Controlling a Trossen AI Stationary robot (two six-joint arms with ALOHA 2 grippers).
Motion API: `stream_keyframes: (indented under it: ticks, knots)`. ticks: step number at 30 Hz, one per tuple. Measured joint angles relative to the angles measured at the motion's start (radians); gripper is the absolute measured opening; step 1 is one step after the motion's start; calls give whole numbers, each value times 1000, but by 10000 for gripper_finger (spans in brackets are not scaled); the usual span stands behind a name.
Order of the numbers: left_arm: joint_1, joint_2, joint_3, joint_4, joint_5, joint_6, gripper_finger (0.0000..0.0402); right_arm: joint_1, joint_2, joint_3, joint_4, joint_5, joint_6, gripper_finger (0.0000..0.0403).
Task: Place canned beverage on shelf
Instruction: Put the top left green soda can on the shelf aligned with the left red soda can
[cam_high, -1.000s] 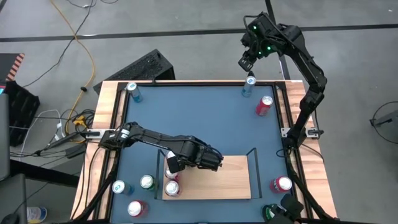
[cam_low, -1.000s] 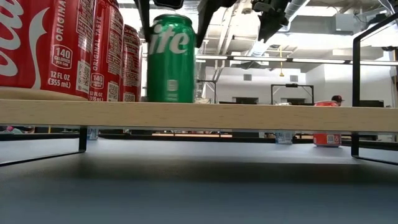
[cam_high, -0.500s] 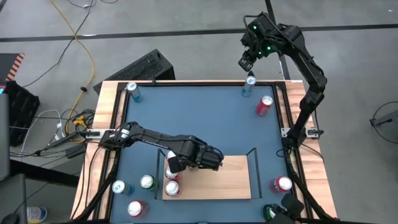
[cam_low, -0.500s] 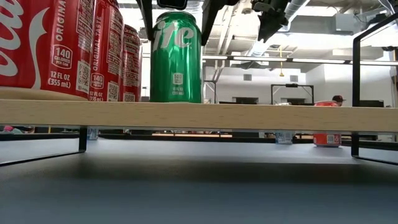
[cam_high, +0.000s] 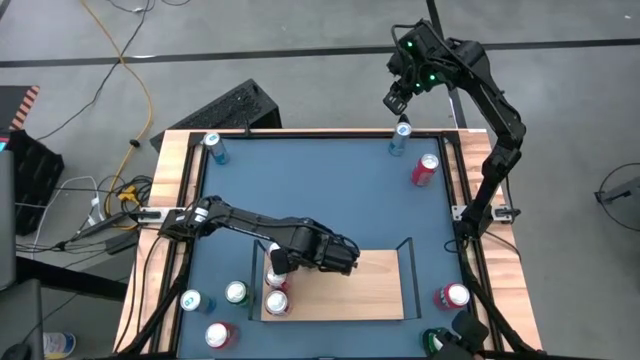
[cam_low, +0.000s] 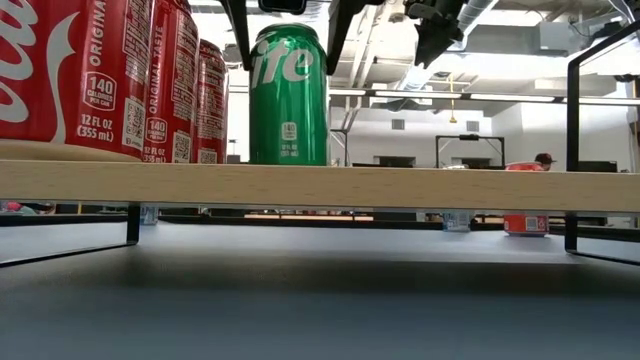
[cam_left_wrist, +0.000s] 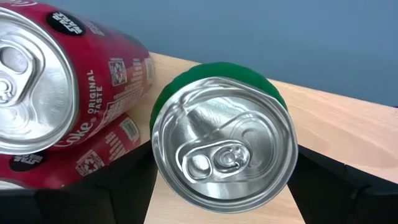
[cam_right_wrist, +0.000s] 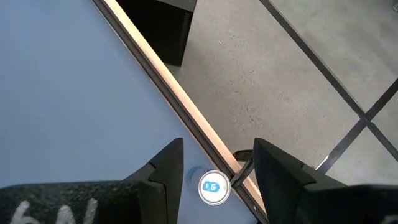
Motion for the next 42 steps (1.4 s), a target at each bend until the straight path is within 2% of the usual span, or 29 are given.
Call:
stream_keyframes:
  ticks: [9,21,34,42]
  knots:
    - [0,0,0,-5,4,19,303,0,0,0,0,0,0,175]
    - [-1,0,0,-2,77,31,303,0,0,0,3,0,-1,175]
    - [-1,0,0,14,62,15,303,0,0,0,3,0,0,175]
    - [-5,0,0,34,46,148,303,0,0,0,3,0,0,175]
